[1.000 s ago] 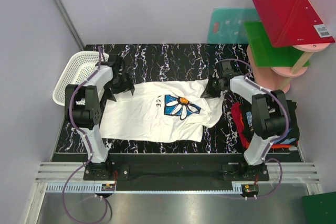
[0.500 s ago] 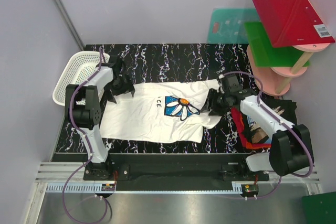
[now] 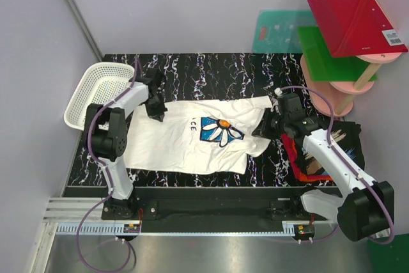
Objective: Fold and stack the t-shirts
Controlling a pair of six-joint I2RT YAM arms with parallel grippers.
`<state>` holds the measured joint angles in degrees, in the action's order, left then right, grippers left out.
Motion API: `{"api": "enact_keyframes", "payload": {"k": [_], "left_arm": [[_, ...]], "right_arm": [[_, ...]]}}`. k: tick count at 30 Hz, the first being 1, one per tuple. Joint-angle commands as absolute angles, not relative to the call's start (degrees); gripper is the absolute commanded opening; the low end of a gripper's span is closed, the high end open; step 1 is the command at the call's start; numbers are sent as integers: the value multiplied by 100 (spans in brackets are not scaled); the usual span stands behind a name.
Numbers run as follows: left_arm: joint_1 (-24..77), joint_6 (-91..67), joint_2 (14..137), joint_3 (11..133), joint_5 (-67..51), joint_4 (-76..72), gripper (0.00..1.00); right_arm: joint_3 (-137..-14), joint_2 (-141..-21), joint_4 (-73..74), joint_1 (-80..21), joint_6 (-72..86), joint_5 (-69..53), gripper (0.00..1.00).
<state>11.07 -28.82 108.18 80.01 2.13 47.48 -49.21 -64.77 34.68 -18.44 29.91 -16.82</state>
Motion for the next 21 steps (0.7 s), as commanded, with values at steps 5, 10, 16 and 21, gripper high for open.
{"api": "enact_keyframes", "payload": {"k": [5, 10, 16, 21], "left_arm": [[1591, -2927, 10696, 8122, 360, 4597, 0], [1758, -2935, 10521, 7867, 457, 4579, 0], [1854, -2900, 10099, 7515, 466, 4597, 0], [1854, -2953, 9713, 7374, 387, 4605, 0]], "right_arm": [[-6483, -8371, 2452, -1898, 2418, -985, 0], [-7513, -10041, 2426, -1890, 2206, -677, 0], [-8674, -11467, 3154, -1890, 2223, -773, 0], [-8947, -11900, 3252, -1890, 2241, -589, 0]]}}
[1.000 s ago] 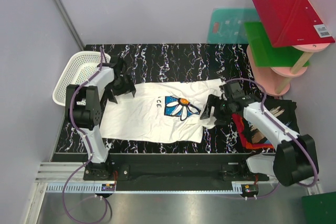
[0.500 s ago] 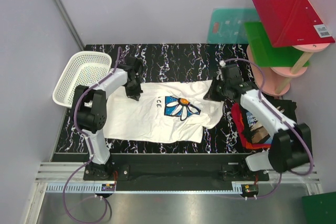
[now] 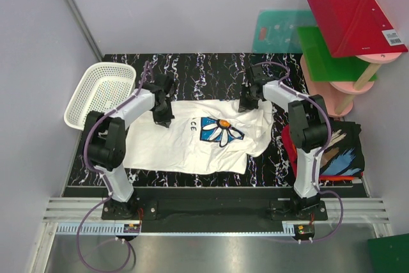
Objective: Fold and stack the t-shirts
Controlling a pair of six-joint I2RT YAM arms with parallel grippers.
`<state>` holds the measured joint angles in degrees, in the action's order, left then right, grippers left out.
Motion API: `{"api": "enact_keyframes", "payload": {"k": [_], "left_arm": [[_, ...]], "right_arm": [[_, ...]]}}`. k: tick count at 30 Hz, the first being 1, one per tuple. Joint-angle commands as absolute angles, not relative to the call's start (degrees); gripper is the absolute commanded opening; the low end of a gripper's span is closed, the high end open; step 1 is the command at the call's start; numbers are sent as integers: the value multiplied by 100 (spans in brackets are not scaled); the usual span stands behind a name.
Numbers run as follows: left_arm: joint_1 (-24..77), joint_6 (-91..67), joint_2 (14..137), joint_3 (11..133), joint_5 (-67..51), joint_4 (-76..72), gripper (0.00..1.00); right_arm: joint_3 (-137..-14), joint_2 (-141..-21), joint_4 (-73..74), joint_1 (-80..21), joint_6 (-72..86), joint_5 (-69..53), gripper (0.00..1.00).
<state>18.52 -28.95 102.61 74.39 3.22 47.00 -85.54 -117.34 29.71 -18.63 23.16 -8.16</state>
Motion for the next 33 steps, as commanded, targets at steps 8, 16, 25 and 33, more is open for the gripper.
{"api": "enact_keyframes", "payload": {"k": [8, 16, 25, 33], "left_arm": [[1881, -3006, 9010, 7286, 316, 4597, 0], [1881, -2997, 8728, 7233, 325, 4649, 0], [1881, -3006, 8631, 7058, 606, 4729, 0], [1881, -3067, 8569, 6847, 791, 4720, 0]], "right_arm": [[-9894, -12743, 3437, -1898, 2355, -299, 0], [-11572, -13631, 3814, -1811, 2233, 341, 0], [-12866, -14238, 4131, -1398, 2092, 1123, 0], [-12519, -13537, 3947, -1230, 1741, 687, 0]]}}
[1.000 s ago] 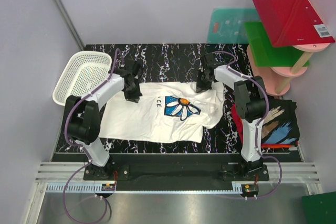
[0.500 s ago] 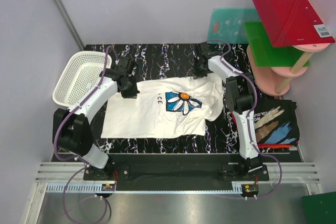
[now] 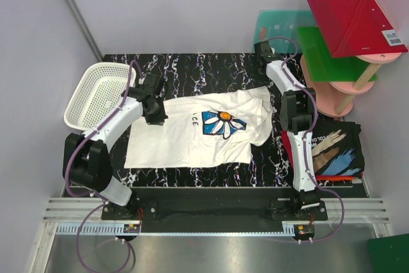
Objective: Fold and stack the t-shirts
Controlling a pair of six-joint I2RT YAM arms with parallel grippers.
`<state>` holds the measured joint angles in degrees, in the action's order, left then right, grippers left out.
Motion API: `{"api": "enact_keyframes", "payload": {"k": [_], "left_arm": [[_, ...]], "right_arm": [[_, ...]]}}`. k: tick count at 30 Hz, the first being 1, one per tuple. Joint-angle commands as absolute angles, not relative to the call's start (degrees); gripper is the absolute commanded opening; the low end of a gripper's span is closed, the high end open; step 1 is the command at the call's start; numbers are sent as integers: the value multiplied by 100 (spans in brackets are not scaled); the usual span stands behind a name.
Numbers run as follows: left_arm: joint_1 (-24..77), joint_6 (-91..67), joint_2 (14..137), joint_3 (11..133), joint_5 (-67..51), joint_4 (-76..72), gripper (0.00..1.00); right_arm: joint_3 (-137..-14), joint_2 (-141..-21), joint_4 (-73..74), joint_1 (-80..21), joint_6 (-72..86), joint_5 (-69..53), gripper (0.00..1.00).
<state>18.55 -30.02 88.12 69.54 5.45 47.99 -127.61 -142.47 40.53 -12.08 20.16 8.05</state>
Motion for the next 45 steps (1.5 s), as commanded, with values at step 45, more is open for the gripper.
{"api": "enact_keyframes", "payload": {"k": [45], "left_arm": [[2329, -3190, 9800, 7734, 466, 4588, 0]], "right_arm": [[-14641, -15696, 5941, -1433, 1942, -553, 0]]}}
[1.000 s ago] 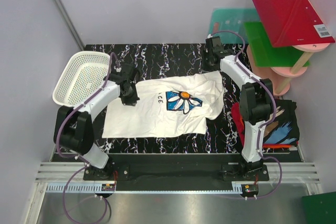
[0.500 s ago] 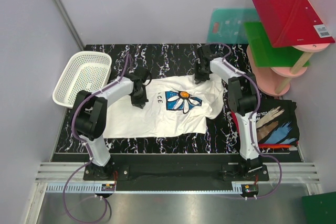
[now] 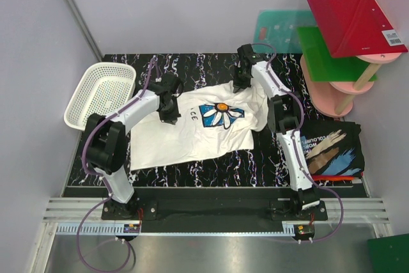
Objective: Fold and stack the t-shirts
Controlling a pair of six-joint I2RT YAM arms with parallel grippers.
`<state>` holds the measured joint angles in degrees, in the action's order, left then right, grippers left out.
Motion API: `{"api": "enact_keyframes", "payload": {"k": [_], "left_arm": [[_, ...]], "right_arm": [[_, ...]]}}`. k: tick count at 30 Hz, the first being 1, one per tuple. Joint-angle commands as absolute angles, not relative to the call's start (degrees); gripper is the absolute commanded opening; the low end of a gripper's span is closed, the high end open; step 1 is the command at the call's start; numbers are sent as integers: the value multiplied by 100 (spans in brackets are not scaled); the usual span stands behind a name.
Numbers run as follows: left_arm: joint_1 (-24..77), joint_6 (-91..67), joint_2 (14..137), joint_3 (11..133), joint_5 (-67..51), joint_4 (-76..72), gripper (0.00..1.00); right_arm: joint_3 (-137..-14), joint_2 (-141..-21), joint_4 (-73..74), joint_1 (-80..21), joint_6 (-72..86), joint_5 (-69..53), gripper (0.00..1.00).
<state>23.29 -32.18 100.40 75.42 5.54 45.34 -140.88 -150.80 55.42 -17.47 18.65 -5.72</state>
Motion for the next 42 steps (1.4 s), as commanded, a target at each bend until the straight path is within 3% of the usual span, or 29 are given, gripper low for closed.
{"api": "enact_keyframes", "payload": {"k": [1, 14, 16, 17, 18, 20, 21, 23, 26, 28, 29, 30, 31, 32, 33, 35, 37, 38, 40, 42], "left_arm": [[2329, -3182, 9782, 7726, 466, 4597, 0], [2329, -3191, 9589, 7638, 799, 4588, 2], [2329, -3086, 9484, 7629, 887, 4439, 17], [2329, -3041, 9440, 7646, 931, 4386, 46], [2329, -3015, 9361, 7655, 1071, 4325, 64], [2312, -2988, 9325, 7699, 1247, 4175, 95], [2285, -2971, 9360, 7725, 1379, 4088, 99], [2119, -2944, 9500, 7856, 1432, 4043, 98], [1750, -2997, 9974, 8137, 1398, 4043, 89], [1487, -3015, 10414, 8348, 1354, 4043, 75], [1407, -3023, 10572, 8602, 1232, 4052, 66], [1328, -3023, 10869, 8735, 1161, 4078, 40], [1197, -3058, 11020, 8884, 1082, 4104, 26], [1143, -3067, 11152, 9138, 985, 4104, 19], [1099, -3102, 11397, 9271, 932, 4131, 18], [985, -3085, 11723, 9649, 679, 4131, 27], [915, -3032, 11908, 9973, 554, 4140, 51], [905, -3032, 12057, 10054, 528, 4148, 57], [888, -3041, 12146, 10203, 492, 4149, 64], [888, -3059, 12260, 10283, 448, 4140, 64]], "right_arm": [[-14799, -15741, 5950, -1372, 1977, -554, 0], [-14538, -15435, 5802, -800, 1881, -712, 0], [-13959, -14900, 5504, -843, 1723, -878, 0], [-13679, -14375, 5093, -861, 1670, -914, 0], [-13093, -14083, 4863, -905, 1626, -923, 0], [-12527, -13520, 4240, -993, 1626, -993, 0], [-11994, -13004, 4045, -1011, 1669, -1124, 0], [-11507, -12344, 3597, -1046, 1818, -1247, 0], [-10803, -11719, 3341, -1098, 1889, -1503, 0], [-10311, -11462, 3235, -1142, 1890, -1600, 0], [-10153, -11235, 3121, -1169, 1907, -1600, 0], [-9882, -11145, 3077, -1212, 1899, -1626, 0], [-9775, -11058, 3050, -1239, 1907, -1617, 0], [-9678, -10926, 3015, -1257, 1907, -1626, 0], [-9494, -10873, 2989, -1300, 1907, -1661, 0], [-9265, -10750, 2953, -1327, 1890, -1687, 0], [-9132, -10688, 2927, -1353, 1898, -1714, 0], [-9010, -10635, 2909, -1354, 1890, -1731, 0], [-8860, -10600, 2761, -1354, 1890, -1828, 0], [-8728, -10608, 2725, -1354, 1916, -1960, 0]]}}
